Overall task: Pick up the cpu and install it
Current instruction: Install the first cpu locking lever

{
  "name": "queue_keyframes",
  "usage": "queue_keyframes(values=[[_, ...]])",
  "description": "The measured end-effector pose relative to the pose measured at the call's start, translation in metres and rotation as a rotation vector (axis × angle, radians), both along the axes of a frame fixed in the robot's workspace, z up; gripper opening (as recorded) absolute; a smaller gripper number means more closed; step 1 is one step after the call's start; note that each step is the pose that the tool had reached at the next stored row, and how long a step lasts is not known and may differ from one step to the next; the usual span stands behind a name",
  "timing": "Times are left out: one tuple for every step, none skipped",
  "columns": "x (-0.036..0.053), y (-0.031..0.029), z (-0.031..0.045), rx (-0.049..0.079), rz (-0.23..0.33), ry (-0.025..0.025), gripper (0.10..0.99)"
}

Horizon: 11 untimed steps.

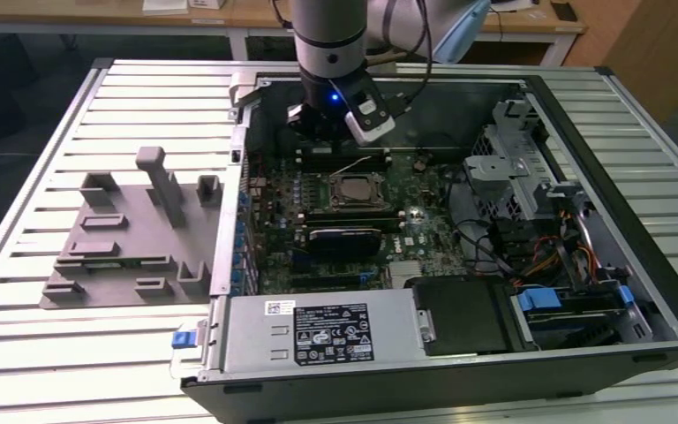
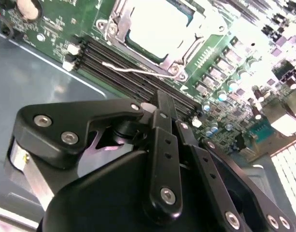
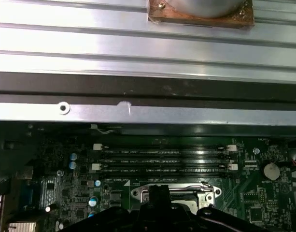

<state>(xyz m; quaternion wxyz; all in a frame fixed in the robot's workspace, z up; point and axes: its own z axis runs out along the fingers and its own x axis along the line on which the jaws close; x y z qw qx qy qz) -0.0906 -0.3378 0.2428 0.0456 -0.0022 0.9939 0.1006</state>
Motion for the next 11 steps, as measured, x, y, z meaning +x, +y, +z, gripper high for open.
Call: queue_keyframes(values=[[0.0,0.0,0.0,0.0,0.0,-0.0001,0.106],[0.0001,0.0,0.0,0.0,0.0,-0.0001,0.106],[0.0002,0.0,0.0,0.0,0.0,-0.0001,0.106],[0.0003,0.0,-0.0001,-0.001,-0.001,-0.0002,0.106],[0.0003,0.0001,-0.0004,-0.002,-0.003,-0.0015,0.106],[0.0004,0.0,-0.0008,-0.003,-0.007,-0.0049,0.106],[0.0005,0.0,-0.0015,-0.003,-0.01,-0.0082,0.106],[0.0007,0.0,-0.0023,-0.003,-0.013,-0.0116,0.106],[0.0008,0.0,-0.0029,-0.003,-0.016,-0.0151,0.106],[0.001,0.0,-0.0035,-0.003,-0.02,-0.0188,0.106],[0.0012,0.0,-0.004,-0.003,-0.022,-0.0221,0.106]])
